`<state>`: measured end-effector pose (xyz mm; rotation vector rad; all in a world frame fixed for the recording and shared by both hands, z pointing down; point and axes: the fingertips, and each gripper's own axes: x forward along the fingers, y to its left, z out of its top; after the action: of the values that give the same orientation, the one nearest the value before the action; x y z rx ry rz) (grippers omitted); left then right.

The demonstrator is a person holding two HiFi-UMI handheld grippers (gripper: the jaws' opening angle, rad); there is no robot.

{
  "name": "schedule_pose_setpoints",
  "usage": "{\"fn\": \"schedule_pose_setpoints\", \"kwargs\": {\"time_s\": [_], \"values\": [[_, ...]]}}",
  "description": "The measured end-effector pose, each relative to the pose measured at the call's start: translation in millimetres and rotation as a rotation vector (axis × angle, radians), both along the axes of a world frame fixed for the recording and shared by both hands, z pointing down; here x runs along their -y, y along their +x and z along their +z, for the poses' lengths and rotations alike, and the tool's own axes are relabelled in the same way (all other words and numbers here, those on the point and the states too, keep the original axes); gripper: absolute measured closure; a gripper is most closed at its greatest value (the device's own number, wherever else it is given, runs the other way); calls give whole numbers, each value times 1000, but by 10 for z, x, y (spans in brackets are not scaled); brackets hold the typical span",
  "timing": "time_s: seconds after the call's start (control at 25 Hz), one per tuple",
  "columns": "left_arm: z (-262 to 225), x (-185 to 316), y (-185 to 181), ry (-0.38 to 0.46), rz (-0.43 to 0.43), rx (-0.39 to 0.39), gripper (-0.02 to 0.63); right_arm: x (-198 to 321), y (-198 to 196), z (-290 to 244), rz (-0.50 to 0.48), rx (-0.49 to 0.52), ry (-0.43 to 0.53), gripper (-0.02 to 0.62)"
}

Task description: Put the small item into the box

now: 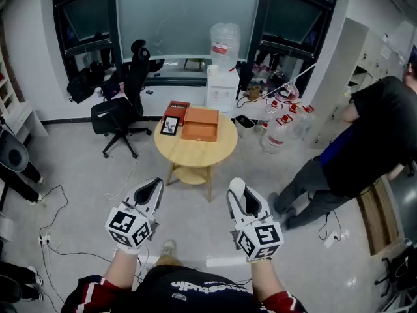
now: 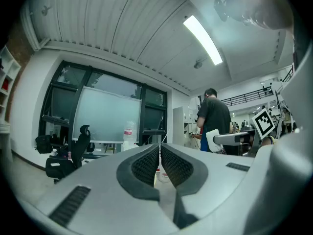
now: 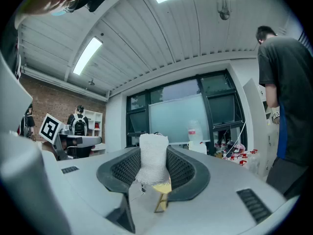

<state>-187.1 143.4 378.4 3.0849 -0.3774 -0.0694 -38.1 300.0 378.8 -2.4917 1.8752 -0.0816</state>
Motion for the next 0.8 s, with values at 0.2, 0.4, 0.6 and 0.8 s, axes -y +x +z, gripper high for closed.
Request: {"fn": "schedule_pose_setpoints", "kwargs": {"time_s": [0.2, 0.4, 0.6, 0.8], "values": [[-26, -24, 22, 4, 5, -5, 578, -8, 16, -16, 2, 0, 5, 410], [-61, -22, 25, 4, 0, -3, 578, 13, 22, -69, -5, -3, 10, 410], [-76, -19, 8, 4, -7, -1, 578, 22, 16, -87, -10, -1, 13, 410], [-93, -51, 42, 4, -3, 1, 578, -1, 32, -108, -7, -15, 8, 410]]}}
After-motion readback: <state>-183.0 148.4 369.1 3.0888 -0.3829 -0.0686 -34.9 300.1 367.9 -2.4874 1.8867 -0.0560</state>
